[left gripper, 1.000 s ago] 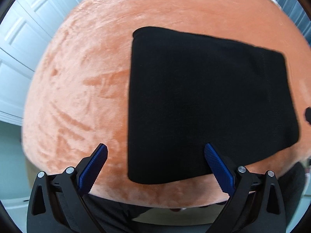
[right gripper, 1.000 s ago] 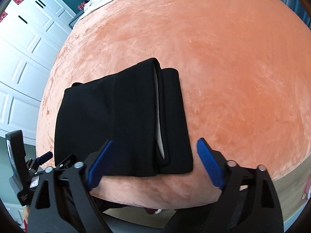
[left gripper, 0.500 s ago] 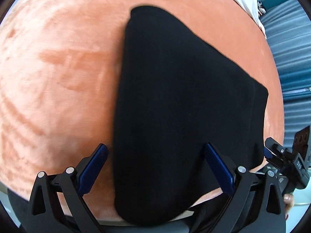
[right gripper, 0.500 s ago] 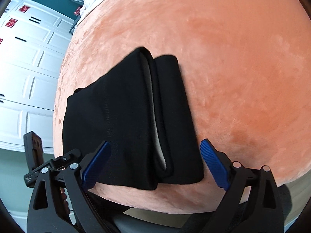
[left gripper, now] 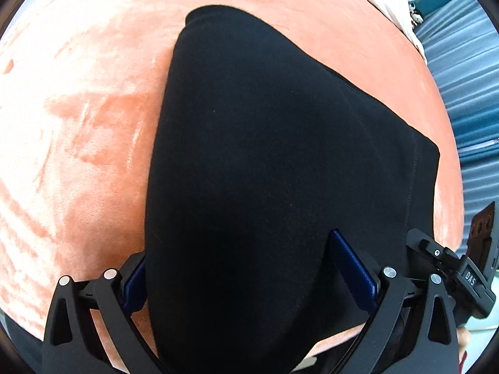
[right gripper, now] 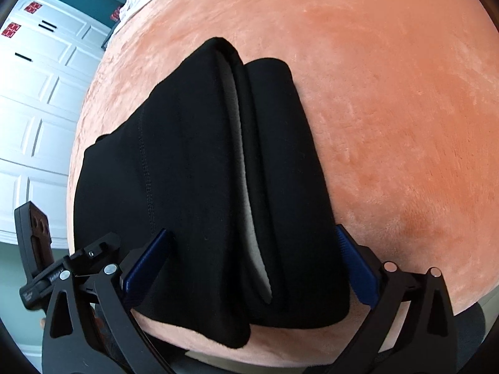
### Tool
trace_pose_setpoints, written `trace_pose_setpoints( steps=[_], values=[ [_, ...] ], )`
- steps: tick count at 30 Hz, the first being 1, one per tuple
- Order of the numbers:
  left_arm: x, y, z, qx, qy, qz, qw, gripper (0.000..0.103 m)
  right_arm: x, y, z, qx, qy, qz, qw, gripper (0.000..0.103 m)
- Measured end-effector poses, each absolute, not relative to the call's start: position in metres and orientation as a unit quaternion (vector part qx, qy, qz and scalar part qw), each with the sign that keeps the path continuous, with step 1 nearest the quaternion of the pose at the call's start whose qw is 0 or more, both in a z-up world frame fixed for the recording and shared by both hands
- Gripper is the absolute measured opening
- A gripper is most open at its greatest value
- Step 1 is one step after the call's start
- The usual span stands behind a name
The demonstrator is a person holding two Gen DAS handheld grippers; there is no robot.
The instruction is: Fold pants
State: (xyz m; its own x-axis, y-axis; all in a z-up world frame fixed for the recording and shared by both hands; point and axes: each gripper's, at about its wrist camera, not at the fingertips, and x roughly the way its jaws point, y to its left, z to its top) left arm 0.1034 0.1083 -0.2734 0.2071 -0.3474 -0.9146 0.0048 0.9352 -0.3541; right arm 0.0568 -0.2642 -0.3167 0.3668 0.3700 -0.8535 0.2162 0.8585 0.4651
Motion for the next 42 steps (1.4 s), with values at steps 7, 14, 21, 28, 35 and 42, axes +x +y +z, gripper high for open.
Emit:
trace_pose_setpoints(
  steps=[7, 14, 21, 28, 35, 42],
  values=[
    [0.083, 0.122, -0.273, -0.165, 0.596, -0.098, 0.780, 0.098, 0.052, -0.267, -0.316, 0.270, 0.545, 0.059, 0.792, 0.098],
    [0.091, 0.127, -0.271, -0.205, 0.601, -0.148, 0.758, 0.097, 0.054, -0.254, -0.313, 0.263, 0.540, 0.075, 0.796, 0.098],
    [0.079, 0.140, -0.267, -0.203, 0.591, -0.140, 0.768, 0.062, 0.054, -0.271, -0.318, 0.320, 0.527, 0.072, 0.784, 0.051],
    [0.068, 0.114, -0.222, -0.148, 0.587, -0.132, 0.785, 0.034, 0.049, -0.256, -0.284, 0.298, 0.520, 0.081, 0.796, 0.042],
    [0.005, 0.125, -0.161, -0.141, 0.554, -0.154, 0.806, 0.033, -0.004, -0.251, -0.234, 0.291, 0.498, 0.109, 0.810, 0.042],
    [-0.051, 0.121, -0.090, -0.132, 0.502, -0.174, 0.837, 0.033, -0.070, -0.241, -0.161, 0.259, 0.441, 0.134, 0.849, 0.042]
  ],
)
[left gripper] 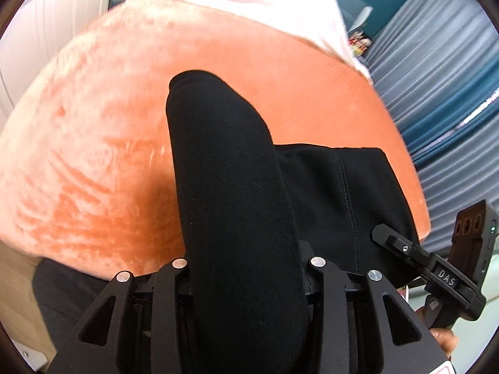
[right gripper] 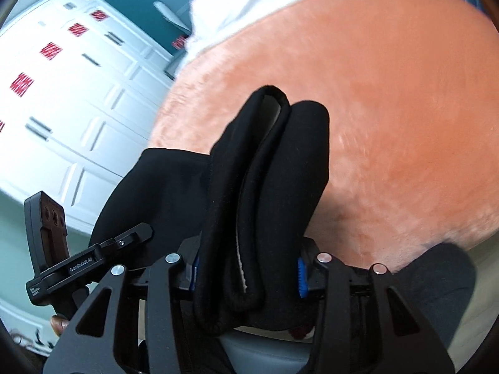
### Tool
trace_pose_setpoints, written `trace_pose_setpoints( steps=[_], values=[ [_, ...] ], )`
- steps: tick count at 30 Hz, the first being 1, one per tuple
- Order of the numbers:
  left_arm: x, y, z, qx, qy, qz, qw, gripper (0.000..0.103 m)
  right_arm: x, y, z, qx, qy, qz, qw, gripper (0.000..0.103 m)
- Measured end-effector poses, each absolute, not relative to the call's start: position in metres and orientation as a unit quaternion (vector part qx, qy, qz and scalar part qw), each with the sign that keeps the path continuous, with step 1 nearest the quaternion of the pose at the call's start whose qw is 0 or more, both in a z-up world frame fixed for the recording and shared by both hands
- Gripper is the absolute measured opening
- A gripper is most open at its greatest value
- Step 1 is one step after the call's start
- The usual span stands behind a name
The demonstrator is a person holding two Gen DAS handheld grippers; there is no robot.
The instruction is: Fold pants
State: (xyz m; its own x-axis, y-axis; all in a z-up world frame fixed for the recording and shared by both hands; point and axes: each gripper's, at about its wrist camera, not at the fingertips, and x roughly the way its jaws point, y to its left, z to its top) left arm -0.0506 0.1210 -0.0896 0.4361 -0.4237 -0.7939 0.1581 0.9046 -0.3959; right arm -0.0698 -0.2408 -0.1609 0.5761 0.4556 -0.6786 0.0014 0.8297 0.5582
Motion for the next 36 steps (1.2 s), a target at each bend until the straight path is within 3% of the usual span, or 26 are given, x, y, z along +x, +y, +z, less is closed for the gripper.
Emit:
trace_pose_setpoints(
  steps=[5, 12, 20, 24, 28, 36],
  values=[
    [-0.055, 0.111, -0.008, -0.127, 0.416, -0.197, 0.879, 0.033, -0.090, -0.238, -0.077, 0.237, 0.352, 0.160, 0.891, 0.042],
    [-0.009, 0.098, 0.108, -0.103, 0.274, -0.216, 0.931, 0.034, -0.049, -0.247, 0.038, 0.216, 0.216, 0.198, 0.932, 0.042],
    [0.089, 0.075, 0.170, -0.076, 0.188, -0.188, 0.961, 0.034, 0.055, -0.252, 0.117, 0.188, 0.128, 0.202, 0.953, 0.042],
    [0.163, 0.061, 0.160, -0.074, 0.192, -0.173, 0.963, 0.034, 0.122, -0.254, 0.117, 0.184, 0.130, 0.187, 0.956, 0.042],
    [0.247, 0.045, 0.121, -0.064, 0.222, -0.159, 0.960, 0.035, 0.204, -0.262, 0.080, 0.200, 0.156, 0.178, 0.951, 0.042],
    [0.379, 0.025, -0.003, -0.081, 0.299, -0.150, 0.939, 0.035, 0.334, -0.288, -0.052, 0.254, 0.236, 0.167, 0.923, 0.042]
  ],
)
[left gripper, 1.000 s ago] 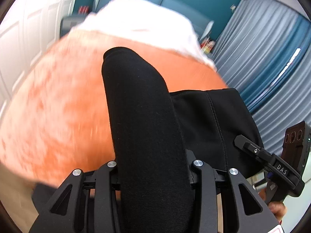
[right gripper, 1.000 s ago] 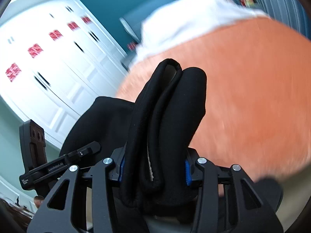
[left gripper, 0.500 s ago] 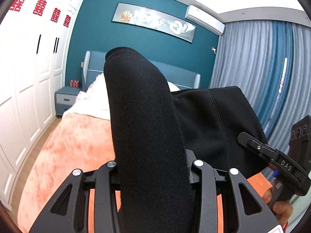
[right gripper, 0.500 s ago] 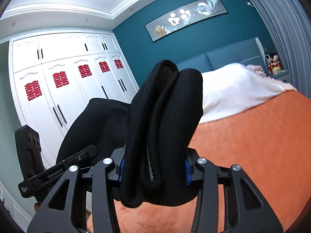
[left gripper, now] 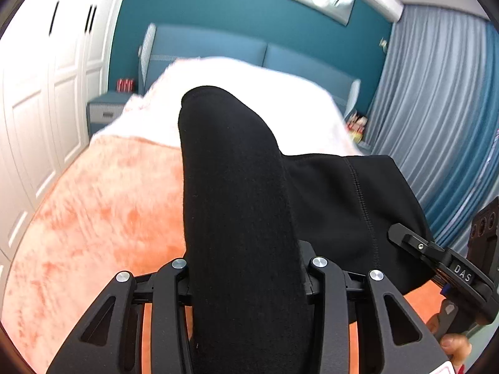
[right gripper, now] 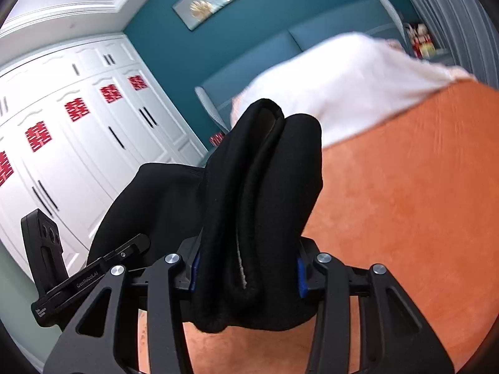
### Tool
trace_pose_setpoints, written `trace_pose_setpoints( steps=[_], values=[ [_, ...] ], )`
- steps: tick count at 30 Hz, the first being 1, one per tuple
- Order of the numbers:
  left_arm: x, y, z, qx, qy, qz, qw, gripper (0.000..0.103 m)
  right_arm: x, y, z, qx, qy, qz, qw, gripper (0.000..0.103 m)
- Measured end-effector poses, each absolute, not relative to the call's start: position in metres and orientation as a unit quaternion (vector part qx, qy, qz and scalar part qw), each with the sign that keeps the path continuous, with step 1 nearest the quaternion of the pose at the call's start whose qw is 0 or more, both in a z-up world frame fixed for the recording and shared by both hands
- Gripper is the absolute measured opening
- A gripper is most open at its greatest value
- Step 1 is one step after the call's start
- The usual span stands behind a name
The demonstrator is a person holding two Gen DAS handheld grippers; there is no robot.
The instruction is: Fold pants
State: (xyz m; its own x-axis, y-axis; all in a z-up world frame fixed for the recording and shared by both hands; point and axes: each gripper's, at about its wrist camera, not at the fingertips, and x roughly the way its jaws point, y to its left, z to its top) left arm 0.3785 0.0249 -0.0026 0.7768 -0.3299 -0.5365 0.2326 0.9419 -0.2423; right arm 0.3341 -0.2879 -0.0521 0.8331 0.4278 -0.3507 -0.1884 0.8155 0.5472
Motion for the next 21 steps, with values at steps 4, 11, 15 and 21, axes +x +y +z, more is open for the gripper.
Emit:
trace_pose_setpoints(
  steps=[4, 11, 15, 21],
  values=[
    [0.417, 0.015, -0.077, -0.071, 0.342, -0.143, 0.926, 0.035, 0.376, -0.294, -0.130, 0.262, 0.286, 0.150, 0.909, 0.042],
    [0.430, 0.025, -0.180, -0.089, 0.417, -0.141, 0.894, 0.036, 0.395, -0.298, -0.230, 0.286, 0.353, 0.131, 0.881, 0.042],
    [0.423, 0.028, -0.236, -0.081, 0.451, -0.123, 0.880, 0.041, 0.393, -0.294, -0.275, 0.286, 0.387, 0.119, 0.868, 0.044],
    [0.421, 0.034, -0.252, -0.071, 0.462, -0.095, 0.879, 0.082, 0.382, -0.302, -0.315, 0.314, 0.381, 0.111, 0.863, 0.064]
  ],
)
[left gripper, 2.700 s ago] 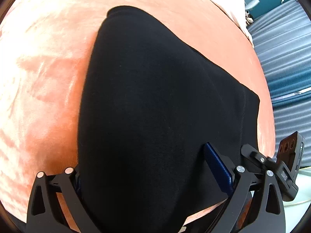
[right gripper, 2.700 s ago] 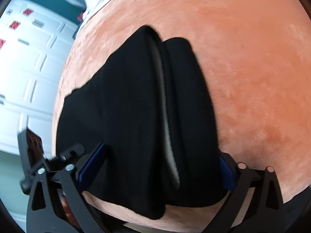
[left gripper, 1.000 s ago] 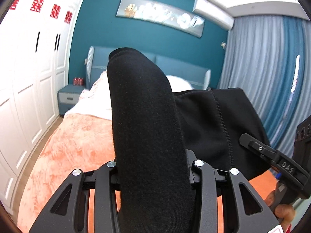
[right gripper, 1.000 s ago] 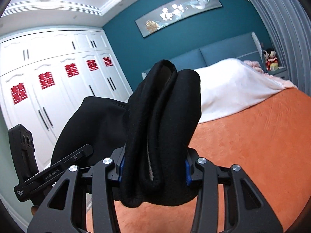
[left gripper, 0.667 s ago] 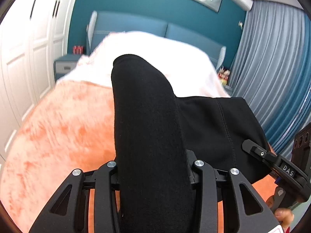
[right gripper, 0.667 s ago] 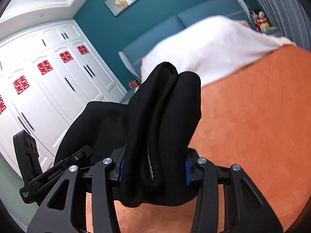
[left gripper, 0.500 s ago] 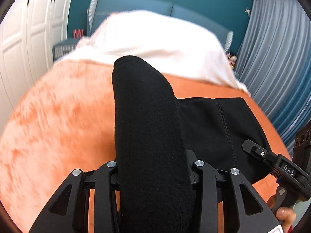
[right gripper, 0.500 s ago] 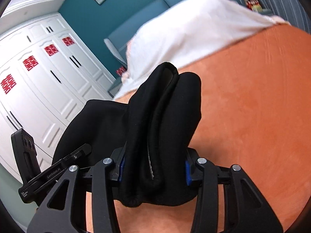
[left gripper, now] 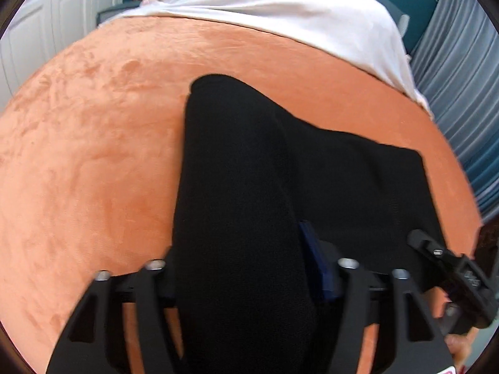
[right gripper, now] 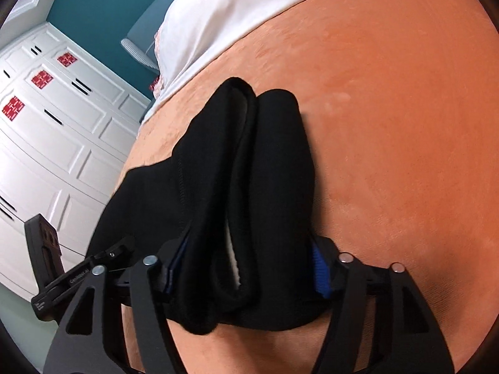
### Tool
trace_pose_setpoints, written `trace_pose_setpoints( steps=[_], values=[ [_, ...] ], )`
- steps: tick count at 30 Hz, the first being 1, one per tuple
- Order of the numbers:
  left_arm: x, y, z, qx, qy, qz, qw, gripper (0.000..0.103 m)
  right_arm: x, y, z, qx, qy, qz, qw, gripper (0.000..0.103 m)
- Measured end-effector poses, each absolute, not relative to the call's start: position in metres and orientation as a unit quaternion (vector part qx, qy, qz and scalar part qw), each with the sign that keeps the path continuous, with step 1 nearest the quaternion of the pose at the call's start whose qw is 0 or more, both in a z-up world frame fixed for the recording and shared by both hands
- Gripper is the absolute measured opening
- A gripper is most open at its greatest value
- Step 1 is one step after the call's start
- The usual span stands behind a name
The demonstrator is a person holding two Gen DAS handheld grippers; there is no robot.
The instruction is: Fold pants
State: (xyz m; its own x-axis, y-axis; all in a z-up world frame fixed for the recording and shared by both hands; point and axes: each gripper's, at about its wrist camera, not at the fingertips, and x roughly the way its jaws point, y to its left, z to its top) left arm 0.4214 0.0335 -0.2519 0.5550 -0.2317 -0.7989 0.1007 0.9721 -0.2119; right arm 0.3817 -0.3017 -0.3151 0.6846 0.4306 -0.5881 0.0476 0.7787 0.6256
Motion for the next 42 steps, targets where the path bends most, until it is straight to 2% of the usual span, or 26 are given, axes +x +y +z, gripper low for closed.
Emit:
trace_pose_setpoints(
  steps=[1, 2, 6, 9, 10, 12, 14, 15, 19, 24, 26, 27, 32, 35, 37, 38, 40, 42],
  values=[
    [0.421, 0.032, -0.252, -0.047, 0.459, -0.068, 0.885, 0.095, 0.383, -0.301, -0.312, 0.309, 0.381, 0.109, 0.865, 0.068],
    [0.420, 0.030, -0.251, -0.028, 0.456, -0.050, 0.888, 0.097, 0.382, -0.298, -0.311, 0.304, 0.383, 0.109, 0.866, 0.071],
    [0.413, 0.030, -0.243, 0.010, 0.468, -0.025, 0.883, 0.098, 0.365, -0.307, -0.303, 0.300, 0.398, 0.064, 0.865, 0.092],
    [0.396, 0.036, -0.223, 0.042, 0.462, 0.017, 0.886, 0.098, 0.323, -0.333, -0.285, 0.317, 0.357, -0.001, 0.879, 0.094],
    [0.391, 0.040, -0.215, 0.052, 0.453, 0.033, 0.889, 0.097, 0.311, -0.339, -0.276, 0.315, 0.340, -0.006, 0.886, 0.090],
    [0.379, 0.042, -0.198, 0.061, 0.431, 0.041, 0.899, 0.097, 0.296, -0.343, -0.247, 0.289, 0.317, 0.005, 0.903, 0.066],
    [0.370, 0.037, -0.177, 0.061, 0.410, 0.031, 0.910, 0.097, 0.303, -0.334, -0.223, 0.257, 0.310, 0.020, 0.915, 0.052],
    [0.370, 0.034, -0.171, 0.061, 0.407, 0.027, 0.911, 0.097, 0.305, -0.327, -0.209, 0.241, 0.302, 0.028, 0.922, 0.040],
    [0.388, 0.009, -0.167, 0.076, 0.413, 0.015, 0.907, 0.097, 0.352, -0.281, -0.185, 0.183, 0.316, 0.079, 0.928, 0.036],
    [0.416, -0.005, -0.213, 0.097, 0.458, 0.025, 0.883, 0.097, 0.414, -0.257, -0.241, 0.171, 0.395, 0.076, 0.899, 0.036],
    [0.425, -0.005, -0.235, 0.102, 0.479, 0.026, 0.871, 0.098, 0.420, -0.268, -0.274, 0.184, 0.425, 0.058, 0.884, 0.027],
    [0.427, -0.003, -0.243, 0.096, 0.483, 0.019, 0.870, 0.098, 0.421, -0.275, -0.286, 0.185, 0.423, 0.050, 0.886, 0.020],
    [0.433, 0.010, -0.248, 0.049, 0.485, 0.000, 0.873, 0.098, 0.428, -0.277, -0.291, 0.176, 0.409, 0.065, 0.893, 0.020],
    [0.429, 0.014, -0.237, 0.045, 0.495, 0.005, 0.868, 0.098, 0.418, -0.273, -0.270, 0.175, 0.413, 0.049, 0.892, 0.023],
    [0.415, 0.015, -0.222, 0.054, 0.485, 0.011, 0.873, 0.098, 0.398, -0.272, -0.250, 0.168, 0.401, 0.026, 0.900, 0.032],
    [0.405, 0.015, -0.213, 0.057, 0.479, 0.009, 0.876, 0.098, 0.384, -0.272, -0.241, 0.165, 0.391, 0.020, 0.905, 0.039],
    [0.385, 0.016, -0.195, 0.056, 0.470, 0.004, 0.881, 0.098, 0.347, -0.270, -0.219, 0.146, 0.374, -0.014, 0.916, 0.078],
    [0.354, 0.015, -0.173, 0.057, 0.455, 0.001, 0.888, 0.098, 0.310, -0.268, -0.203, 0.126, 0.355, -0.032, 0.926, 0.082]
  ],
)
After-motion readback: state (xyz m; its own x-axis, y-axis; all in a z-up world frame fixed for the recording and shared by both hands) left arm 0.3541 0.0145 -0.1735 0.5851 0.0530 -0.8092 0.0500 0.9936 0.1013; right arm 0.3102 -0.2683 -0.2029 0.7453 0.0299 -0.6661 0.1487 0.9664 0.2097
